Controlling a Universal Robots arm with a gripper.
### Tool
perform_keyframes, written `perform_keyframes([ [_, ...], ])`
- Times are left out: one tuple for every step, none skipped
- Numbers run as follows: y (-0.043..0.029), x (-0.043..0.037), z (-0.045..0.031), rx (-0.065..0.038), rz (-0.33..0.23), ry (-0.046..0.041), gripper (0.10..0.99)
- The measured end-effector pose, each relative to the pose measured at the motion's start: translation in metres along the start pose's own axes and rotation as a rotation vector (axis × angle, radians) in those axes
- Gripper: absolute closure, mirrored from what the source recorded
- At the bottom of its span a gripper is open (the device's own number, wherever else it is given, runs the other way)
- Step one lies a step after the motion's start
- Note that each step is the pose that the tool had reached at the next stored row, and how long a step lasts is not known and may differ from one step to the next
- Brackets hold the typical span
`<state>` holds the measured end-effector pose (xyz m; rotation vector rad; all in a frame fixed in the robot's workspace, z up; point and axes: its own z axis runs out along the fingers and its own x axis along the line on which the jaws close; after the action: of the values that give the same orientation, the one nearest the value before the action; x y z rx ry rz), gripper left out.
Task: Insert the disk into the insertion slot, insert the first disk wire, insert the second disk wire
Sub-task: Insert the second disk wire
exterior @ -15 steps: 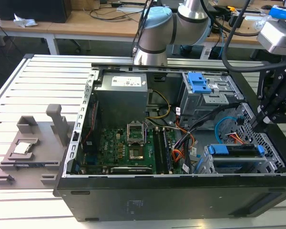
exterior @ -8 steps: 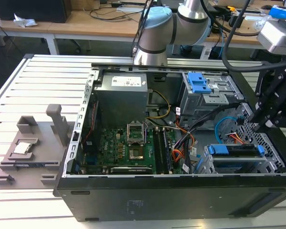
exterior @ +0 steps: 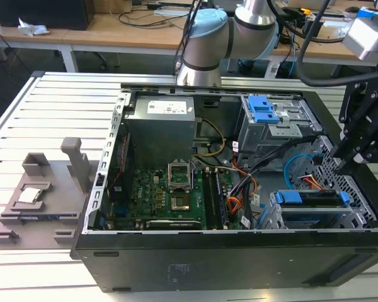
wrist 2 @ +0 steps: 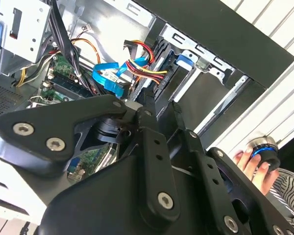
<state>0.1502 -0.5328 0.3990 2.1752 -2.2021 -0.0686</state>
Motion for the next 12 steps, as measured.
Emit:
perform_keyframes([
  [0.0000, 0.0000, 0.0000, 0.000, 0.000, 0.0000, 0.784],
  [0.0000, 0.0000, -0.0001, 0.000, 0.000, 0.0001, 0.784],
  [0.0000, 0.0000, -0.0001, 0.000, 0.000, 0.0001, 0.784],
  [0.0000, -0.0001, -0.0001, 0.000, 0.000, 0.0002, 0.784],
  [0.0000, -0.0004, -0.0002, 0.000, 0.000, 0.0003, 0.784],
  [0.0000, -0.0013, -0.0001, 0.000, 0.000, 0.0002, 0.784],
  [0.0000, -0.0023, -0.0001, 0.000, 0.000, 0.0001, 0.784],
  [0.0001, -0.0042, -0.0001, 0.000, 0.000, 0.0002, 0.784],
  [0.0001, -0.0057, -0.0002, 0.000, 0.000, 0.0003, 0.784],
  [0.0001, -0.0086, -0.0001, 0.000, 0.000, 0.0001, 0.784],
  [0.0001, -0.0105, -0.0001, 0.000, -0.001, 0.0001, 0.784],
  [0.0002, -0.0134, 0.0000, 0.000, -0.001, 0.0001, 0.784],
])
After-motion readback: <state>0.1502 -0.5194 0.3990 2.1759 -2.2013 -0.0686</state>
